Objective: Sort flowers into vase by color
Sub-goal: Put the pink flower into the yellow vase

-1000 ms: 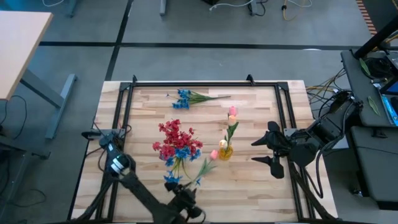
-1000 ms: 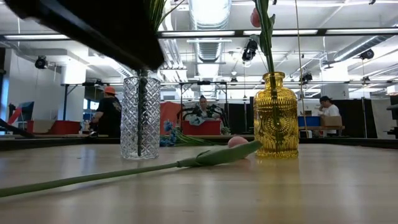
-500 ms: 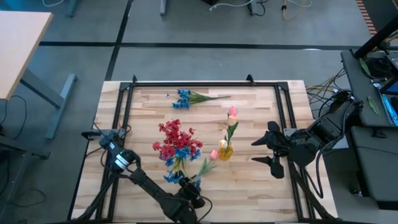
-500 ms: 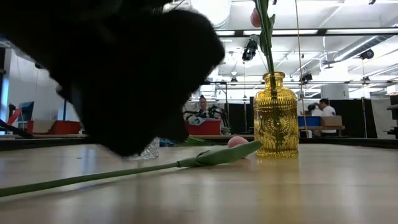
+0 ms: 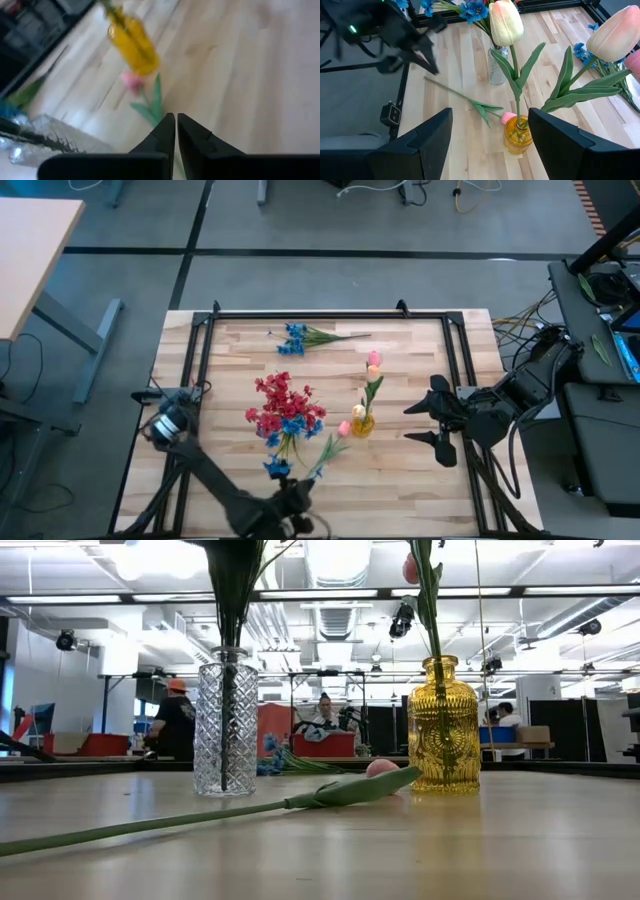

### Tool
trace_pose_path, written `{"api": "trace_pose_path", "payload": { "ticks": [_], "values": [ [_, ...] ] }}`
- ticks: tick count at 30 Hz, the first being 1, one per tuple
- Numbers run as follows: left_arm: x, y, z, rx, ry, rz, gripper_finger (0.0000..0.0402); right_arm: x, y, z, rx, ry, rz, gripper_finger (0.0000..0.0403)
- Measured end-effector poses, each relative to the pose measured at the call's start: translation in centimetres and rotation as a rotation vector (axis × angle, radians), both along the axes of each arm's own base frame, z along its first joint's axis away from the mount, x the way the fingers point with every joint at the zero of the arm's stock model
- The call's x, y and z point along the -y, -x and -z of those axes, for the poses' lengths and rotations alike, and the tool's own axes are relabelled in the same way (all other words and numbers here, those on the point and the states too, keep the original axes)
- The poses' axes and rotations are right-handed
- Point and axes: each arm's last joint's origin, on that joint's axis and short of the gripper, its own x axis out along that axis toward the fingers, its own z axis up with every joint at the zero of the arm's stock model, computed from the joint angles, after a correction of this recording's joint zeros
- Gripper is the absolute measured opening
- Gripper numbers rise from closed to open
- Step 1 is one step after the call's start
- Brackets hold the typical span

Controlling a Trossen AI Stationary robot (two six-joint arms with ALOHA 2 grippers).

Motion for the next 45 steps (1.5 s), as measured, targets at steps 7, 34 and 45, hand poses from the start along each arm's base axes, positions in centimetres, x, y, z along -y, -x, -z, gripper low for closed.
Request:
{"api": "trace_pose_path", "payload": {
  "ticks": [7,34,45],
  "values": [
    [1.3,1.6,-0.9,0.139,0.159,0.165,0.0000,0.0,-0.1,-0.1,0.009,0.007,-0.006,0.0254],
    [-7.5,1.3,10.0,0.404,0.265,0.129,0.0078,-0.1,-0.1,0.0,0.014,0.012,-0.014,0.0254],
    [-7.5,1.6,10.5,0.356,0.262,0.128,0.0139,-0.1,-0.1,0.0,0.013,0.013,-0.014,0.0254]
  ]
}}
